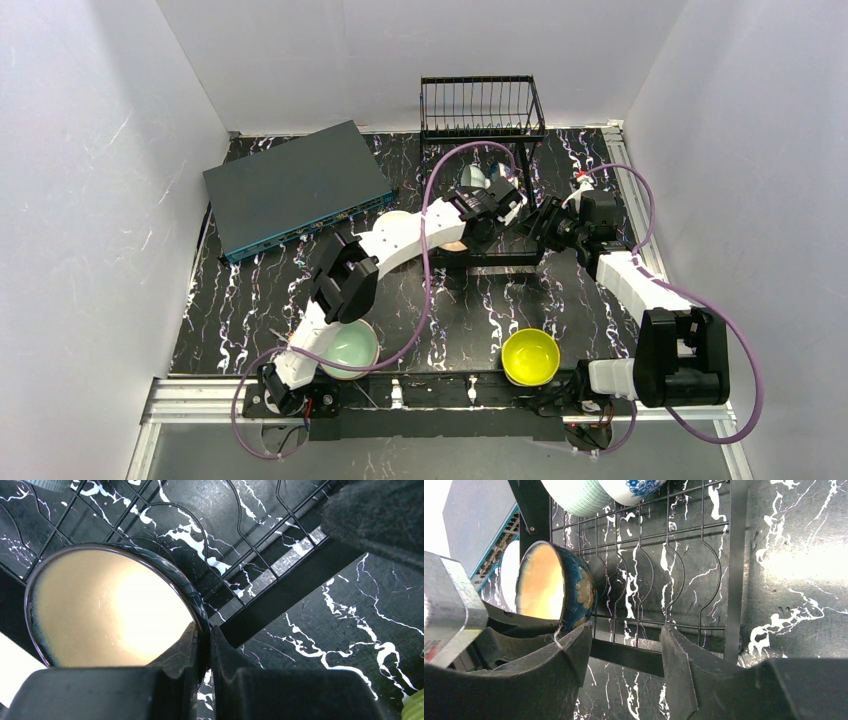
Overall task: Load the bowls into the dish rack
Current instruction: Pick up the bowl from the dish rack, then place the bowl in the dish rack.
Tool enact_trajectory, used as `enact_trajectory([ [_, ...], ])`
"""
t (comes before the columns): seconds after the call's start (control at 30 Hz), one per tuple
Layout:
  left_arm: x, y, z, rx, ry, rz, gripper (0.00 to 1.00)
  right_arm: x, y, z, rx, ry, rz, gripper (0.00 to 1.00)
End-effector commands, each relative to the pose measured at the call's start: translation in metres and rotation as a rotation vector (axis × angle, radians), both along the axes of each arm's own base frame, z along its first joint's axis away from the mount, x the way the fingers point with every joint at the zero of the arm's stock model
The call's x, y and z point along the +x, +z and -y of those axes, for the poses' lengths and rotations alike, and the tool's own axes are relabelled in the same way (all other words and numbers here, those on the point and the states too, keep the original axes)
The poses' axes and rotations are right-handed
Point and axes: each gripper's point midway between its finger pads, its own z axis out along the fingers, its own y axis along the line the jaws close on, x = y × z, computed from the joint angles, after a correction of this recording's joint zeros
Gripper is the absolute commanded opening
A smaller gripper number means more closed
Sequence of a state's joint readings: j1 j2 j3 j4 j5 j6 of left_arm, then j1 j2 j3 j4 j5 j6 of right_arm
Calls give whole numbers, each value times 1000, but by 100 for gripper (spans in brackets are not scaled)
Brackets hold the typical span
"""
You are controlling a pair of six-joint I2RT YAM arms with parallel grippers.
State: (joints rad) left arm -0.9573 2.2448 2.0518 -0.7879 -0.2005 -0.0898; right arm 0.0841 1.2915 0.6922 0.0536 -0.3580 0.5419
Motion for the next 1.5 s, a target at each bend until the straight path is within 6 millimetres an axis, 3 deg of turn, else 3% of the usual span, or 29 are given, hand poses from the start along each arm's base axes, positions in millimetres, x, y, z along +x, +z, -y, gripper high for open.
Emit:
enact_trajectory([
  [0.0, -3, 64, -3, -159, 46, 69, 0, 12, 23, -5, 24, 36, 76, 62],
  [0.2, -10, 101, -2, -414, 71, 44, 0, 10, 25, -10, 42, 65, 85, 67],
  [0.3, -17, 114, 0, -596, 70, -70, 0, 10, 24, -10, 38, 67, 85, 67],
  [0.5, -5, 145, -7, -1019, 108, -247, 0, 10, 22, -11, 45, 72, 84, 68],
  [0.67, 11, 145, -22, -1113, 176, -280, 0, 10, 22, -11, 49, 72, 85, 68],
  [1.17, 68, 156, -31, -1381, 286, -286, 0, 9, 20, -16, 80, 92, 86, 69],
  [1.47, 107, 148, -41, -1489, 359, -277, 0, 8, 18, -18, 85, 100, 83, 71],
])
